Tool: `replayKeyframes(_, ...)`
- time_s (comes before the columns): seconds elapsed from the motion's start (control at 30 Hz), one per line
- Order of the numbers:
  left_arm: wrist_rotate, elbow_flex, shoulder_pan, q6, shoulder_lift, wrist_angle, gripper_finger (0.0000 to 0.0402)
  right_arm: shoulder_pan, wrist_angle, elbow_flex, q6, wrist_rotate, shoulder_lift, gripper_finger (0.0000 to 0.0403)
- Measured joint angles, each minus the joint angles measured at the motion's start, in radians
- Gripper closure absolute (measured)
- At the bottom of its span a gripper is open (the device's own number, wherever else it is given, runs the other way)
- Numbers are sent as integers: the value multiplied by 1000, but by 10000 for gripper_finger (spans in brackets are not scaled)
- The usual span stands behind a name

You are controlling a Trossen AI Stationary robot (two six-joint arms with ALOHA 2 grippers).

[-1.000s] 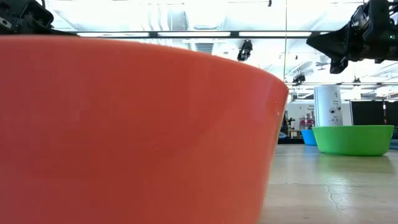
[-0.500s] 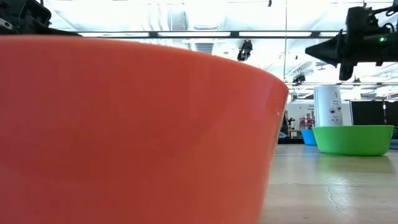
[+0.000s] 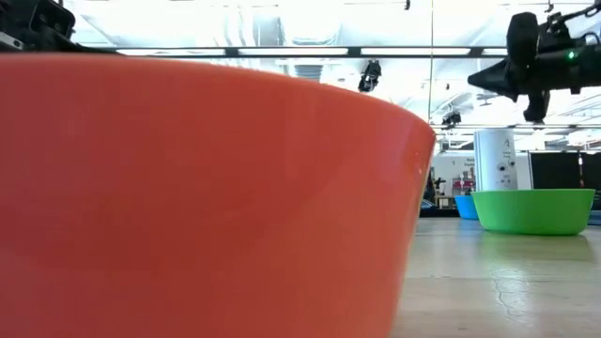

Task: Pick & Place Mini bowls
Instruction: Put the top blue bowl on the shelf

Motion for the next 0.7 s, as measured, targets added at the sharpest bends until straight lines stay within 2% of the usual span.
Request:
replayKeyframes(0.1,-33,0,0,53,0,2,402,0,-76,57,4,35,34,394)
replayKeyframes(0.23,-79,0,0,91,0,6,402,0,-250,151,94,80,113,394)
replayKeyframes(0.5,-87,0,0,125,0,6,402,0,-458,338,204,100,355,394)
replayKeyframes(0.7,-87,0,0,131,0,6,402,0,-675,466,393,102,543,394)
